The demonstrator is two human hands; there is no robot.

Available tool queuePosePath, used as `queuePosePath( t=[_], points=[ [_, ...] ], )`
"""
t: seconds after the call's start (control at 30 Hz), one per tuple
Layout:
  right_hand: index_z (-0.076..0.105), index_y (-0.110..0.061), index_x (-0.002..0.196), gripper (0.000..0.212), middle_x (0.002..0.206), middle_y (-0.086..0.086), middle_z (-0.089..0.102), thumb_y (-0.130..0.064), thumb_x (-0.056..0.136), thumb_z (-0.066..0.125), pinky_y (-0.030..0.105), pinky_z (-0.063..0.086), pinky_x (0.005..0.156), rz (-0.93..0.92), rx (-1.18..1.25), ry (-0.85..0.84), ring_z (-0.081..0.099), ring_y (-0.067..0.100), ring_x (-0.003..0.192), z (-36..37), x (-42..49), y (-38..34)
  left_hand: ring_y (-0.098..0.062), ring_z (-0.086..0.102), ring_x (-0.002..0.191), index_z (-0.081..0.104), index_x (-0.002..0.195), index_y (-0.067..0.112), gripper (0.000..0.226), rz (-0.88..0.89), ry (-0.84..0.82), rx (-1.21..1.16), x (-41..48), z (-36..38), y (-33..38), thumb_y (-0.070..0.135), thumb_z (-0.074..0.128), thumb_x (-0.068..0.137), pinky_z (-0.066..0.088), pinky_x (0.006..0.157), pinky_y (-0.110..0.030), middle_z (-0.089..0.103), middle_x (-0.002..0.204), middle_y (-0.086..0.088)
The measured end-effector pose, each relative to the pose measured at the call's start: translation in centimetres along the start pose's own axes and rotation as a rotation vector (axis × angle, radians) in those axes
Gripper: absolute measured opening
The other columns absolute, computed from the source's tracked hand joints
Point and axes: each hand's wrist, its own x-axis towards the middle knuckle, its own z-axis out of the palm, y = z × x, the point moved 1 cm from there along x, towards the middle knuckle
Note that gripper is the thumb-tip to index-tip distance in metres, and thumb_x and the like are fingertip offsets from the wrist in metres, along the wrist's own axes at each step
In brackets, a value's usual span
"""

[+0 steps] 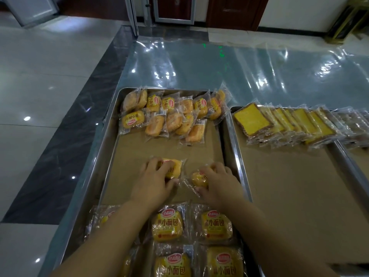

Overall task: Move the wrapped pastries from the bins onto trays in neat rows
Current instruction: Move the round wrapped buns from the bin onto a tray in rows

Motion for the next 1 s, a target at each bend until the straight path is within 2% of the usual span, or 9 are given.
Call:
queuePosePath(
  t=[0.07,0.17,0.33,0.5,0.63,0.73,0.83,0.93,1.0],
  points=[
    [0.039,-0.027,0.131,0.059,0.136,0.007,0.035,-0.053,0.082,0.058,0.036,0.045,0.091,0.089,-0.036,0.021,0.039,0.027,0.118,0.5,-0.2,-0.5,-0.022,0.026,0.122,0.037,0.132,0.042,0.058,-0.038,-0.037,0.013,0.0,0.1,0.2,0.064,0.051,0.080,0.043,0.093,-0.037,0.026,0.136,0.004],
    [0.038,-0.020,0.128,0.062,0.134,0.010,0.033,-0.059,0.081,0.053,0.036,0.043,0.090,0.183,-0.055,0.023,0.038,0.028,0.117,0.9,-0.6,-0.8,-0.022,0.024,0.119,0.040,0.127,0.045,0.060,-0.072,-0.072,-0.001,-0.2,0.0,0.7,0.069,0.053,0.075,0.046,0.089,-0.037,0.024,0.131,0.004],
    [0.038,-0.014,0.122,0.068,0.130,0.011,0.034,-0.065,0.079,0.051,0.035,0.042,0.089,0.260,-0.083,0.005,0.038,0.028,0.117,0.9,-0.9,-0.8,-0.024,0.025,0.114,0.036,0.121,0.046,0.057,-0.028,-0.093,0.013,-1.4,0.6,1.1,0.072,0.051,0.073,0.042,0.091,-0.037,0.022,0.130,0.004],
    [0.033,-0.010,0.129,0.087,0.134,0.012,0.029,-0.073,0.072,0.053,0.038,0.040,0.094,0.283,-0.095,-0.131,0.033,0.031,0.123,0.2,-0.2,-1.0,-0.020,0.024,0.108,0.021,0.122,0.049,0.070,-0.048,-0.136,0.010,-1.5,0.6,0.9,0.073,0.056,0.067,0.040,0.082,-0.032,0.022,0.123,0.005],
    [0.032,-0.011,0.135,0.099,0.141,0.014,0.027,-0.077,0.065,0.058,0.043,0.035,0.102,0.348,0.007,-0.256,0.027,0.035,0.132,-1.7,1.7,-0.7,-0.015,0.041,0.110,0.032,0.124,0.046,0.071,-0.082,-0.161,-0.068,0.2,-1.6,-0.6,0.086,0.037,0.065,0.046,0.078,-0.031,0.030,0.125,0.009],
    [0.039,-0.014,0.130,0.087,0.136,0.012,0.037,-0.074,0.069,0.056,0.045,0.041,0.098,0.330,0.068,-0.181,0.037,0.033,0.126,-3.3,3.9,-0.9,-0.014,0.051,0.101,0.044,0.125,0.035,0.061,-0.099,-0.073,-0.084,2.1,-3.6,-2.5,0.074,0.037,0.079,0.048,0.076,-0.031,0.038,0.125,0.008],
    [0.049,-0.019,0.119,0.060,0.121,0.006,0.051,-0.060,0.077,0.059,0.045,0.048,0.088,0.285,0.200,-0.093,0.051,0.027,0.109,-4.1,6.7,-2.2,-0.022,0.044,0.114,0.051,0.122,0.024,0.037,-0.050,0.084,-0.019,5.1,-5.1,-4.8,0.041,0.052,0.089,0.042,0.091,-0.035,0.046,0.124,-0.001],
    [0.052,-0.024,0.106,0.037,0.106,-0.002,0.053,-0.048,0.080,0.062,0.037,0.050,0.076,0.181,0.267,0.117,0.053,0.017,0.090,-4.5,8.9,-3.9,-0.029,0.035,0.123,0.049,0.125,0.017,0.040,-0.030,0.156,0.063,8.3,-6.2,-6.9,0.024,0.059,0.087,0.035,0.100,-0.040,0.045,0.132,-0.007],
    [0.053,-0.022,0.105,0.033,0.104,-0.003,0.052,-0.039,0.080,0.066,0.032,0.048,0.073,0.070,0.293,0.292,0.050,0.014,0.088,-4.7,9.9,-5.0,-0.031,0.028,0.130,0.045,0.129,0.014,0.046,-0.036,0.155,0.106,10.2,-6.5,-8.1,0.018,0.060,0.085,0.032,0.104,-0.042,0.039,0.140,-0.010]
  ],
)
